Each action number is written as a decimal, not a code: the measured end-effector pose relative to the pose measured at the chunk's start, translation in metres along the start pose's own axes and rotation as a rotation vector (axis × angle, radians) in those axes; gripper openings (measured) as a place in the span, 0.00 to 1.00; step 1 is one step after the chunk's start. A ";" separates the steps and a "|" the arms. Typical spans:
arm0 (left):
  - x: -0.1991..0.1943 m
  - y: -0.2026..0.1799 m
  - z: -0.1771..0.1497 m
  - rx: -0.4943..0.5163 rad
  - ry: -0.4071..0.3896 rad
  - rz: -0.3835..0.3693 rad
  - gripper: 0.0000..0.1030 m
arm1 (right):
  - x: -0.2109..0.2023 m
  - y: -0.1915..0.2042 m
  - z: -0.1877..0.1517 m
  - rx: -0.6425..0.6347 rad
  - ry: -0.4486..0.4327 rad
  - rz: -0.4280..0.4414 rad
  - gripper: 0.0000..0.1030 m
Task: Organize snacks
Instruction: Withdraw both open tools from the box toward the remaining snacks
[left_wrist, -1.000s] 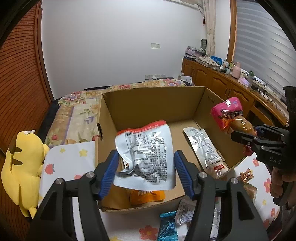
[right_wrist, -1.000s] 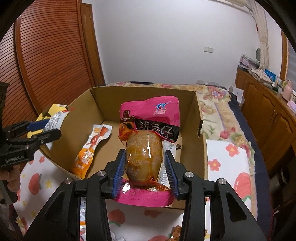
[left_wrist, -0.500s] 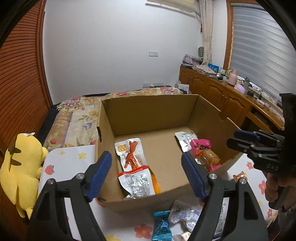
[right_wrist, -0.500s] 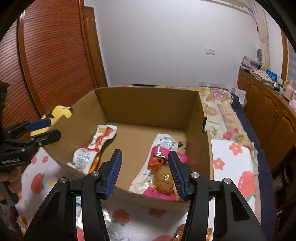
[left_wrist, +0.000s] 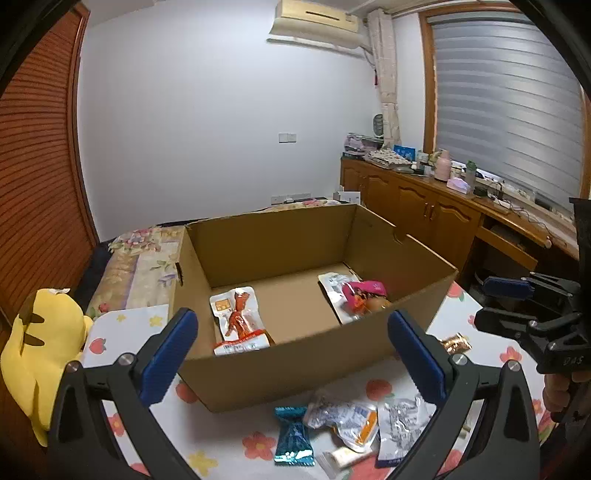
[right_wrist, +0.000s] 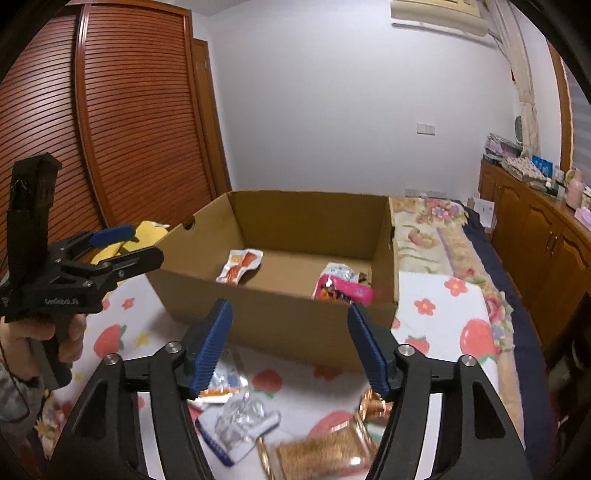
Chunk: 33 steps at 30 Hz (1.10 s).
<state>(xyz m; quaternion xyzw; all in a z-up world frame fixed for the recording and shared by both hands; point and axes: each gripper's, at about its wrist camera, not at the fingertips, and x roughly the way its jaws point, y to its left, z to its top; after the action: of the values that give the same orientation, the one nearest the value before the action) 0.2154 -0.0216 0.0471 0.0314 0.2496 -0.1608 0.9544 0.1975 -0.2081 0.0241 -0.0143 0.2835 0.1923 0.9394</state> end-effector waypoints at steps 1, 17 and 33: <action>-0.002 -0.003 -0.003 0.004 -0.001 -0.006 1.00 | -0.002 0.000 -0.006 0.000 0.008 -0.004 0.68; -0.021 -0.031 -0.068 -0.010 0.032 -0.051 1.00 | -0.009 -0.010 -0.079 0.020 0.121 -0.043 0.69; -0.020 -0.034 -0.109 -0.032 0.109 -0.052 1.00 | -0.001 -0.016 -0.114 0.047 0.207 -0.037 0.69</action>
<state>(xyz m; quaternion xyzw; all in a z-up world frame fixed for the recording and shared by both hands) 0.1374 -0.0328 -0.0373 0.0185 0.3045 -0.1797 0.9352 0.1426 -0.2382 -0.0721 -0.0173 0.3831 0.1659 0.9085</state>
